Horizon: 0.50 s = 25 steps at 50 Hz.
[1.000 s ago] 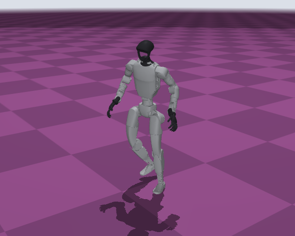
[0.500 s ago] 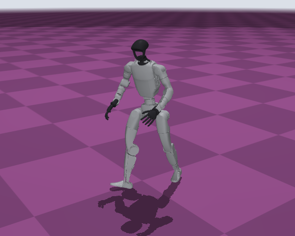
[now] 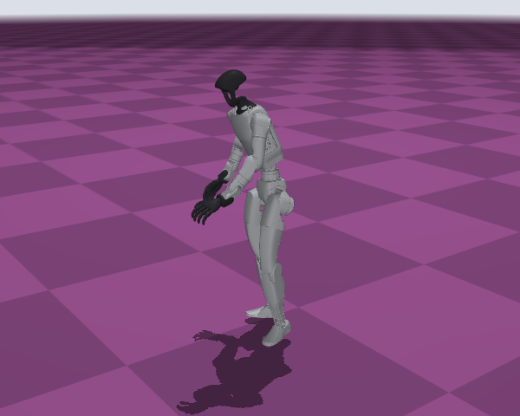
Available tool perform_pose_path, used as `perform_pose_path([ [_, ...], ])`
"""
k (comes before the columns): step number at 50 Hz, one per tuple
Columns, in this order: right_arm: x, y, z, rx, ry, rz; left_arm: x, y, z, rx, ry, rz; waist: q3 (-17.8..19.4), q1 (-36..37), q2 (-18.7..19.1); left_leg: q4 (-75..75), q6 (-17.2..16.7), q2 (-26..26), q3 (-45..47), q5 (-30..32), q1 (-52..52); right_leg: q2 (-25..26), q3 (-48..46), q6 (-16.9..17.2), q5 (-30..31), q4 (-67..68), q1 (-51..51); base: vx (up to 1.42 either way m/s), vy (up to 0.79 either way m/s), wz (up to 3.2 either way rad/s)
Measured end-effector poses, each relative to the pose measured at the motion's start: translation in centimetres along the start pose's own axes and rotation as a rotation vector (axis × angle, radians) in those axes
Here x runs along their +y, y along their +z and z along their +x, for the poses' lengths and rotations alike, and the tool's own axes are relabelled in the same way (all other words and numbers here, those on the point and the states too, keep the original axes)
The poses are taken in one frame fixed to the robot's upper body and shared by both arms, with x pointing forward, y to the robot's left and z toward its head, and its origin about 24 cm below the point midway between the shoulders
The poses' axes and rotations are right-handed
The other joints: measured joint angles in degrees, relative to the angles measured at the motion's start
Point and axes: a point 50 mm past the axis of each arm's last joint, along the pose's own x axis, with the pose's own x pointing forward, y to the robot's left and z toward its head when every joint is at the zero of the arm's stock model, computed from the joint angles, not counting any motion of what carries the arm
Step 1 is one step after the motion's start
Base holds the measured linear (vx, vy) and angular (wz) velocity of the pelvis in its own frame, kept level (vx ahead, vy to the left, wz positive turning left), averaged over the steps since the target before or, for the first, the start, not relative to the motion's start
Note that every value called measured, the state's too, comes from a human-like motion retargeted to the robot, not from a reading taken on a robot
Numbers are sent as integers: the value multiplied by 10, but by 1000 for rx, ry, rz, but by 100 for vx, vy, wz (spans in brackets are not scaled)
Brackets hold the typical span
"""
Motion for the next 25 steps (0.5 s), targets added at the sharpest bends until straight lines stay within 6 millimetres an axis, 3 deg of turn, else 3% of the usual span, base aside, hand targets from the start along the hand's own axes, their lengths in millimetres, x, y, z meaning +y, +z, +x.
perform_pose_path([
  [4,7,2,-2,-14,29,35,9,-7,13,-9,-26,169,31,10,3,-284,-72,15,-2,90,29,38,50,-1,-28,31,17,51,15,-129],
  [5,9,1,-4,-16,39,43,10,-11,15,-5,-40,205,39,11,2,-334,-96,24,-6,95,36,46,59,10,-44,66,12,55,22,-112],
  [7,9,-1,-7,-12,52,51,15,-23,15,10,-43,281,51,-6,-2,-353,-125,31,-35,72,24,53,84,-15,-43,20,50,53,30,-83],
  [11,9,-8,-13,5,68,44,29,-46,16,52,-16,403,65,-23,-19,-344,-127,46,-84,128,12,63,123,-31,-66,50,45,52,32,-94],
  [13,8,-15,-18,25,73,11,37,-52,18,80,6,408,68,-21,-34,-331,-108,51,-82,161,7,59,133,-22,-83,136,-3,44,34,-99],
  [15,6,-24,-24,58,70,-12,43,-55,20,116,34,395,68,-24,-50,-318,-88,42,-69,168,-3,43,146,-52,-73,166,-31,34,42,-72],
  [18,5,-34,-33,95,78,-39,56,-53,28,172,92,341,68,-23,-69,-298,-76,31,-47,154,-34,22,145,-68,-46,308,-142,26,41,-65],
  [22,4,-39,-45,100,155,-59,72,-52,37,239,153,277,68,-21,-65,-309,-85,37,-23,156,-62,18,93,-91,-43,396,-259,19,36,-72],
  [25,3,-38,-49,83,232,-80,88,-56,43,306,195,185,68,-36,-62,-335,-95,37,-12,166,-79,33,39,-88,-43,342,-299,14,28,-47],
])
